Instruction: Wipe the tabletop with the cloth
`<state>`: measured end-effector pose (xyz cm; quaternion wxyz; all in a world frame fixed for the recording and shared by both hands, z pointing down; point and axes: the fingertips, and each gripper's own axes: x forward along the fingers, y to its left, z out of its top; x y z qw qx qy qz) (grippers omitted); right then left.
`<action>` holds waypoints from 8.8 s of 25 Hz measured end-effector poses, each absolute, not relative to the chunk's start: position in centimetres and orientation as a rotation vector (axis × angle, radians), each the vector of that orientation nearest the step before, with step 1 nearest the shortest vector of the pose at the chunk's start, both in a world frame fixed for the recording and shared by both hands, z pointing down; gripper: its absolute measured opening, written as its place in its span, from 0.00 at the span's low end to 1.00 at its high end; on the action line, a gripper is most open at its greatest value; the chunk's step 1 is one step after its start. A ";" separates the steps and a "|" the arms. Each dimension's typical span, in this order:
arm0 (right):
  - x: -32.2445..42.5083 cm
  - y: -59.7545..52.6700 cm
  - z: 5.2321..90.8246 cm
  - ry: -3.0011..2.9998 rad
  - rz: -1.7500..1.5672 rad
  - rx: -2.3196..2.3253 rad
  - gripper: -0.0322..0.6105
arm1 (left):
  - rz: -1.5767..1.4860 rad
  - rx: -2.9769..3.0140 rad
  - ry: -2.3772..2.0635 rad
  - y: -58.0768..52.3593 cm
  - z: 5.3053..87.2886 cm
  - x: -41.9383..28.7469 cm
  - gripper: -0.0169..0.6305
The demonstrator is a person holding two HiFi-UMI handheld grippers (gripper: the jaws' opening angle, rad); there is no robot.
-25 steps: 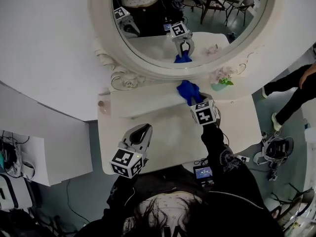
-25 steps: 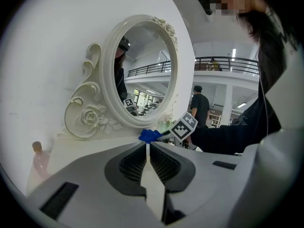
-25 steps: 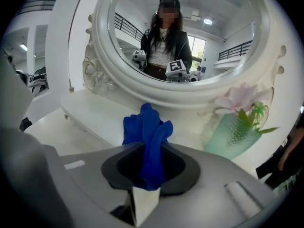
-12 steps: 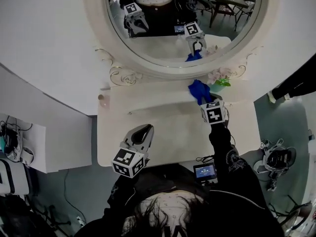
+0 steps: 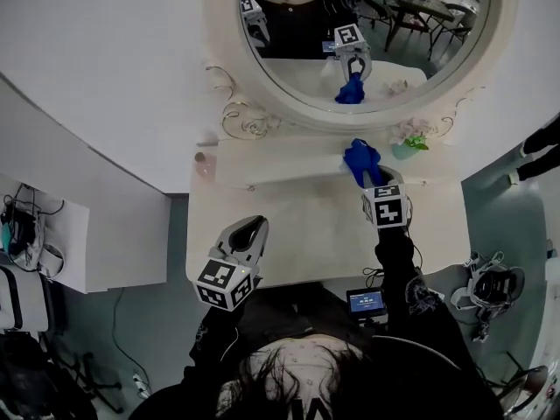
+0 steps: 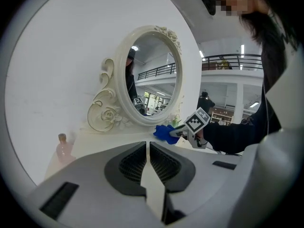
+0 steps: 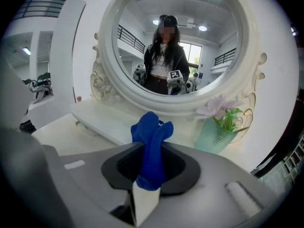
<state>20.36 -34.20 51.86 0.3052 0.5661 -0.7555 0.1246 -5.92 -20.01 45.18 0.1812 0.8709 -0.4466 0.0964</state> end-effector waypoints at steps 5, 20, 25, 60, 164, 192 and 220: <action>12.5 -31.6 50.8 -2.094 0.341 1.442 0.18 | 0.278 2.439 -1.269 -18.6 45.7 -11.4 0.03; -15.6 -24.4 55.0 -2.238 0.300 1.079 0.18 | 0.257 2.397 -1.332 -15.2 46.6 -26.0 0.03; -22.4 -22.7 57.9 -2.230 0.281 0.929 0.18 | 0.249 2.359 -1.369 -13.7 46.9 -29.4 0.03; -2.1 -25.5 64.8 -2.015 0.314 1.030 0.18 | 0.271 2.355 -1.288 -16.0 48.4 -15.0 0.03; -19.1 -14.5 64.7 -2.159 0.245 0.830 0.18 | 0.253 2.184 -1.509 -3.6 49.8 -29.6 0.03; 20.1 -19.2 64.7 -1.986 0.454 1.292 0.18 | 0.383 2.416 -1.170 -9.4 49.5 0.9 0.03; 60.4 -16.5 64.7 -1.554 0.575 1.728 0.18 | 0.506 2.499 -1.069 -11.4 49.2 18.6 0.03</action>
